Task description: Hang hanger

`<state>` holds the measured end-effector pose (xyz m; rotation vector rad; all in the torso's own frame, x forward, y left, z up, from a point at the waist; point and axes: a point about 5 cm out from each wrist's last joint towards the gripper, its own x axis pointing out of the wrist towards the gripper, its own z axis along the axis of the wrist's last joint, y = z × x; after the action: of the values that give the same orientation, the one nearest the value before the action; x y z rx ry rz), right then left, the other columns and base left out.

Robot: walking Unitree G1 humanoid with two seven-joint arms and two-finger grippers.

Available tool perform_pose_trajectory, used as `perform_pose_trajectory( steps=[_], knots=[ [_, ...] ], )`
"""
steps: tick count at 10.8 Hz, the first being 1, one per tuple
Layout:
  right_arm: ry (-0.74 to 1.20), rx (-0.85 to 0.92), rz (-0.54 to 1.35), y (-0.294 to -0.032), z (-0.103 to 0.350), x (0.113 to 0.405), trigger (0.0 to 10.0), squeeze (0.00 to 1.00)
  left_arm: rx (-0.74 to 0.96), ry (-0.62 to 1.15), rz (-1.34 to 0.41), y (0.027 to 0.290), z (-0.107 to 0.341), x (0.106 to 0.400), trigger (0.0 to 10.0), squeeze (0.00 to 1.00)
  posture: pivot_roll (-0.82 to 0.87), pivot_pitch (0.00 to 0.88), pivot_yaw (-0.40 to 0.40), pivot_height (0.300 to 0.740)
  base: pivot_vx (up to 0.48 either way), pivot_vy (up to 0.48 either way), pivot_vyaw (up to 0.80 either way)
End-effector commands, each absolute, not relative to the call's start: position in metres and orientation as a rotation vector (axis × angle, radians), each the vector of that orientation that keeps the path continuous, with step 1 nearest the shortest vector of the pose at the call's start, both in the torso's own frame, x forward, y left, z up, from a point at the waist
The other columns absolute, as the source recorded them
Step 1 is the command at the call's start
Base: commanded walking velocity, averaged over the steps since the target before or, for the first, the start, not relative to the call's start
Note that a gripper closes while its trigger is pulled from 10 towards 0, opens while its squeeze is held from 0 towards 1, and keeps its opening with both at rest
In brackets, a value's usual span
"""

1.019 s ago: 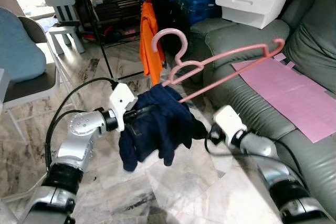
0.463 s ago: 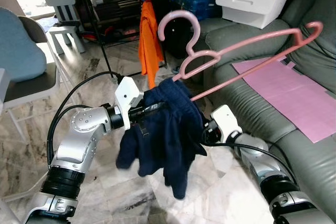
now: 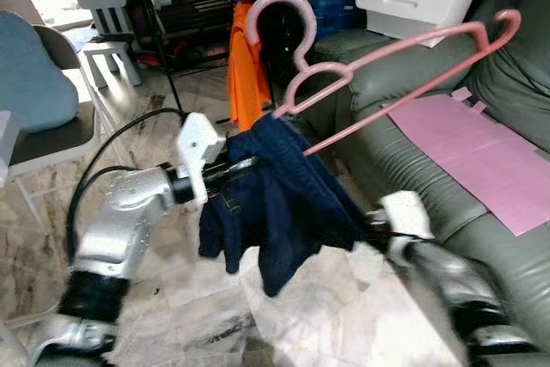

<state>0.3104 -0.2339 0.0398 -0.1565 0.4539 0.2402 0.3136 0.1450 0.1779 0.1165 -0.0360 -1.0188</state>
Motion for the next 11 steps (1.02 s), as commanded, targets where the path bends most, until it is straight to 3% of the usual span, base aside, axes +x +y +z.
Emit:
perform_pose_trajectory(
  steps=[1, 2, 3, 4, 8, 11],
  knots=[
    [0.514, -0.152, 0.055, -0.274, 0.037, 0.299, 0.0, 0.0, 0.082, -0.156, -0.916, 0.172, 0.203, 0.316, 0.0, 0.0, -0.17, 0.0, 0.036, 0.74, 0.0, 0.0, 0.0],
    [0.42, -0.155, -0.088, -0.298, 0.066, 0.311, 0.0, 0.0, 0.052, -0.1, -0.919, 0.178, 0.19, 0.314, 0.0, 0.0, -0.17, 0.0, 0.041, 0.74, 0.0, 0.0, 0.0],
    [0.375, -0.149, -0.146, -0.306, 0.08, 0.318, 0.0, 0.0, 0.04, -0.062, -0.927, 0.18, 0.181, 0.311, 0.0, 0.0, -0.18, 0.0, 0.044, 0.74, 0.0, 0.0, 0.0],
    [0.234, -0.112, -0.236, -0.317, 0.121, 0.337, 0.0, 0.0, 0.031, 0.04, -0.957, 0.184, 0.156, 0.3, 0.0, 0.0, -0.18, 0.0, 0.044, 0.74, 0.0, 0.0, 0.0],
    [0.025, -0.07, -0.229, -0.301, 0.18, 0.367, 0.0, 0.0, -0.011, 0.184, -0.961, 0.189, 0.116, 0.286, 0.0, 0.0, -0.18, 0.0, 0.033, 0.74, 0.0, 0.0, 0.0],
    [-0.027, -0.037, -0.242, -0.3, 0.19, 0.37, 0.0, 0.0, -0.076, 0.238, -1.008, 0.187, 0.103, 0.279, 0.0, 0.0, -0.19, 0.0, 0.041, 0.74, 0.0, 0.0, 0.0]
  ],
)
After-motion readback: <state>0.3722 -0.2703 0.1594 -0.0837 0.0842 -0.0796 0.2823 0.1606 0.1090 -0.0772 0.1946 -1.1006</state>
